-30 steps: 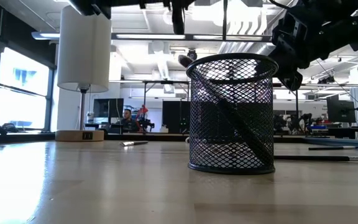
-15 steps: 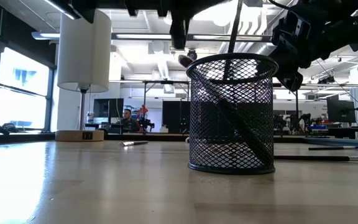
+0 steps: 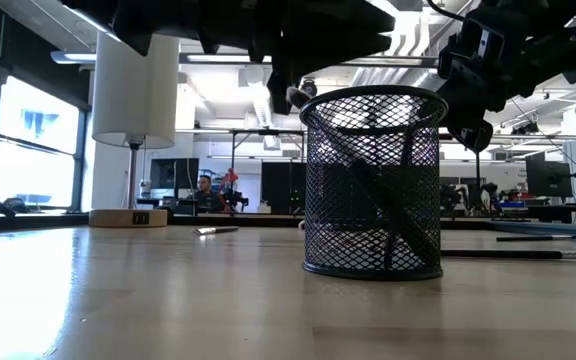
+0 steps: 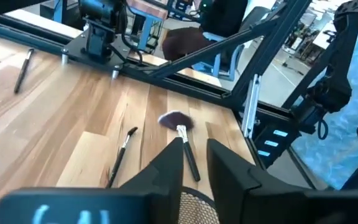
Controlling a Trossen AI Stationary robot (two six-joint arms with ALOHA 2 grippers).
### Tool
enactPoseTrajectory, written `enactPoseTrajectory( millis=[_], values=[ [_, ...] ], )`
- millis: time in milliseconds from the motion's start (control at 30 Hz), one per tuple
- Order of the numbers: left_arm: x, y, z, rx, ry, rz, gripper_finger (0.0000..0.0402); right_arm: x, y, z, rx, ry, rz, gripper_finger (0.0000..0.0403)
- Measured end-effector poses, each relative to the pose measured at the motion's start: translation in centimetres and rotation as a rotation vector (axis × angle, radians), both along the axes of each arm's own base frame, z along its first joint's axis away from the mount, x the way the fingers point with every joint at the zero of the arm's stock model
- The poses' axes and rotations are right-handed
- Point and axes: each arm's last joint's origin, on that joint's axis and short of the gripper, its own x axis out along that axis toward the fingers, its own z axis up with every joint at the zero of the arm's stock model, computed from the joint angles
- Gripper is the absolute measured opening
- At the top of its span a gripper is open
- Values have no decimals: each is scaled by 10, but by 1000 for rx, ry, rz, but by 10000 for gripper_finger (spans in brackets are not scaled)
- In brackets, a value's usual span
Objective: Pick & Place Makeup Supplies
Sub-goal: Put the makeup brush into the black makeup holder
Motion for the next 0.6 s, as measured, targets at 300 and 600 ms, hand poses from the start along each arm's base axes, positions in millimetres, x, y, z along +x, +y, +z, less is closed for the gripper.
enactPoseTrajectory(
  millis=[300, 600],
  values=[
    [-8, 13, 27, -77, 0, -28, 108, 0, -1, 0, -7, 2, -16, 74],
    [-58, 67, 73, -108, 262, 158, 62, 0, -3, 0, -47, 10, -105, 74]
  ],
)
